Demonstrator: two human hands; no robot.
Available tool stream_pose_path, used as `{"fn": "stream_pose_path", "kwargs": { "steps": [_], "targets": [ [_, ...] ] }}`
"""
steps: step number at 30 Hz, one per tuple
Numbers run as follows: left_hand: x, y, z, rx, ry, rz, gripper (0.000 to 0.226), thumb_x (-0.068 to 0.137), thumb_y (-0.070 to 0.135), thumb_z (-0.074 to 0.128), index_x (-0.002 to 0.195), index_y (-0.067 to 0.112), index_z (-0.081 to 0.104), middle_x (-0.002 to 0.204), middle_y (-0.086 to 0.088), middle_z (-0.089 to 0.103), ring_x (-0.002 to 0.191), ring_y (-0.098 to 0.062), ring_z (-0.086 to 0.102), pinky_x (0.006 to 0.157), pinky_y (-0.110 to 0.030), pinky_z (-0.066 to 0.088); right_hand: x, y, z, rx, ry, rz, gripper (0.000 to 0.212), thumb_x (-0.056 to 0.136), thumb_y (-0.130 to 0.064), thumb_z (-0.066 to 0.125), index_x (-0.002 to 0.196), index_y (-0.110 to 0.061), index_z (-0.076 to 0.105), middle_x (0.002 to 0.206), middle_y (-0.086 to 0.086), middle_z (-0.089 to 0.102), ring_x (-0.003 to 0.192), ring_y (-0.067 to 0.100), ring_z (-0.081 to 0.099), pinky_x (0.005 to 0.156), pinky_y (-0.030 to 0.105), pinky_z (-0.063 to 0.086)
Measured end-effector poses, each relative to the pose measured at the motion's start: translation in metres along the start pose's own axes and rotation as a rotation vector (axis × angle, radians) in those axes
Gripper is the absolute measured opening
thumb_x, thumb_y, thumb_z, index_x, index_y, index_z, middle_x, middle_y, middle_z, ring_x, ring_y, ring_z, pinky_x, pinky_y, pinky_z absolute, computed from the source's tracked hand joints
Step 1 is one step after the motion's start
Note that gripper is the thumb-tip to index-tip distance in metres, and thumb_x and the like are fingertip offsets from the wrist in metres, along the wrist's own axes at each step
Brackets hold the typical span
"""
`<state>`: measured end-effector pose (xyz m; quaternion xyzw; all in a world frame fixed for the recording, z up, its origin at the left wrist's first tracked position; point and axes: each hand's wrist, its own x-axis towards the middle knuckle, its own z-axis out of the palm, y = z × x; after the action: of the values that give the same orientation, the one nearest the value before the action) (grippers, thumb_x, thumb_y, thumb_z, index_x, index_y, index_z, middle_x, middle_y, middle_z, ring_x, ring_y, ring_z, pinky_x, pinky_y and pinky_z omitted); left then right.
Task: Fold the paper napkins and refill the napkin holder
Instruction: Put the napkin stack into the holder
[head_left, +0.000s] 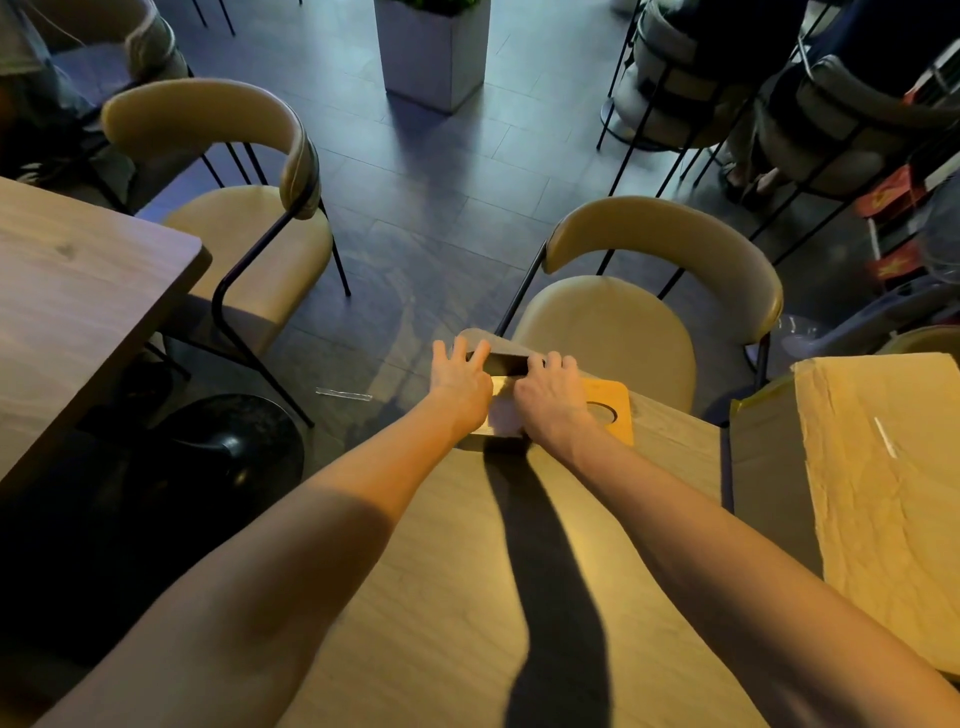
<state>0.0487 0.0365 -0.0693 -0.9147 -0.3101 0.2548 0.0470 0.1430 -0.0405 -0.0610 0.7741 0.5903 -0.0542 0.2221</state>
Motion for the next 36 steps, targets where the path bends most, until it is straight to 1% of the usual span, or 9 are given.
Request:
{"fn": "stream_pose_path", "kwargs": {
  "steps": [3, 6, 10, 13, 16, 21, 27, 31, 36],
  "targets": [
    [-0.001, 0.003, 0.002, -0.018, 0.026, -0.008, 0.039, 0.091, 0.034, 0.066, 0.128, 0.026, 0.060, 0.162, -0.010, 0.012, 0.147, -0.035, 0.014, 0.114, -0.054, 0.021, 0.000, -0.005, 0.000, -0.078, 0.015, 0.050, 0.041, 0.089, -0.046, 0.067, 0.114, -0.014, 0.067, 0.106, 0.007, 0.053, 0.098, 0.022, 0.046, 0.084, 0.033, 0.040],
    [-0.001, -0.004, 0.008, -0.185, 0.125, 0.016, 0.034, 0.089, 0.028, 0.069, 0.122, 0.022, 0.062, 0.152, -0.009, 0.031, 0.138, -0.029, 0.030, 0.110, -0.047, 0.031, 0.002, 0.001, 0.006, -0.037, 0.080, 0.060, 0.037, 0.085, -0.048, 0.070, 0.106, -0.018, 0.069, 0.102, 0.005, 0.047, 0.095, 0.022, 0.041, 0.081, 0.034, 0.039],
    [-0.002, -0.005, 0.012, -0.452, 0.193, 0.026, 0.025, 0.090, 0.035, 0.068, 0.113, 0.024, 0.068, 0.144, -0.006, 0.044, 0.137, -0.025, 0.034, 0.109, -0.046, 0.034, -0.002, 0.014, 0.011, 0.118, 0.208, 0.053, 0.028, 0.088, -0.048, 0.067, 0.098, -0.023, 0.073, 0.123, 0.007, 0.043, 0.109, 0.025, 0.040, 0.085, 0.038, 0.041],
    [0.000, 0.005, 0.009, -0.306, 0.128, 0.016, 0.036, 0.087, 0.044, 0.068, 0.116, 0.022, 0.067, 0.148, -0.010, 0.038, 0.140, -0.031, 0.029, 0.111, -0.050, 0.031, -0.002, 0.013, 0.012, 0.179, 0.042, 0.061, 0.030, 0.084, -0.043, 0.073, 0.108, -0.024, 0.073, 0.152, 0.011, 0.028, 0.129, 0.033, 0.036, 0.098, 0.046, 0.041],
    [0.003, 0.015, 0.006, -0.175, 0.047, -0.026, 0.041, 0.089, 0.037, 0.068, 0.126, 0.020, 0.060, 0.151, -0.013, 0.031, 0.140, -0.034, 0.028, 0.112, -0.051, 0.030, -0.001, 0.012, 0.013, 0.226, -0.099, 0.102, 0.042, 0.083, -0.036, 0.077, 0.122, -0.027, 0.067, 0.157, 0.012, 0.024, 0.135, 0.036, 0.035, 0.104, 0.049, 0.040],
    [0.007, 0.023, 0.006, -0.073, -0.005, -0.104, 0.052, 0.091, 0.035, 0.065, 0.138, 0.019, 0.051, 0.159, -0.015, 0.014, 0.144, -0.040, 0.017, 0.111, -0.054, 0.028, -0.003, 0.019, 0.017, 0.222, -0.107, 0.188, 0.042, 0.080, -0.036, 0.080, 0.117, -0.022, 0.066, 0.128, 0.010, 0.044, 0.116, 0.031, 0.050, 0.090, 0.041, 0.049],
    [0.010, 0.024, 0.007, 0.043, 0.009, -0.105, 0.065, 0.089, 0.042, 0.065, 0.146, 0.019, 0.041, 0.162, -0.018, 0.002, 0.148, -0.045, 0.001, 0.113, -0.056, 0.025, -0.002, 0.024, 0.023, 0.343, -0.206, 0.209, 0.056, 0.081, -0.034, 0.080, 0.128, -0.020, 0.054, 0.118, 0.009, 0.057, 0.101, 0.026, 0.061, 0.074, 0.034, 0.052],
    [0.007, 0.025, 0.004, 0.112, 0.037, -0.022, 0.055, 0.091, 0.039, 0.064, 0.139, 0.017, 0.050, 0.162, -0.021, 0.002, 0.149, -0.044, -0.004, 0.116, -0.054, 0.023, -0.002, 0.025, 0.024, 0.542, -0.244, 0.217, 0.043, 0.079, -0.026, 0.080, 0.116, -0.020, 0.058, 0.105, 0.003, 0.062, 0.093, 0.022, 0.061, 0.082, 0.041, 0.057],
    [0.000, 0.017, 0.007, 0.091, 0.058, 0.072, 0.042, 0.091, 0.034, 0.067, 0.129, 0.018, 0.061, 0.163, -0.019, 0.005, 0.150, -0.040, -0.002, 0.119, -0.055, 0.015, -0.004, 0.028, 0.032, 0.610, -0.120, 0.268, 0.013, 0.088, -0.035, 0.067, 0.089, -0.022, 0.068, 0.081, -0.002, 0.066, 0.077, 0.018, 0.064, 0.074, 0.041, 0.058]
  ]
}}
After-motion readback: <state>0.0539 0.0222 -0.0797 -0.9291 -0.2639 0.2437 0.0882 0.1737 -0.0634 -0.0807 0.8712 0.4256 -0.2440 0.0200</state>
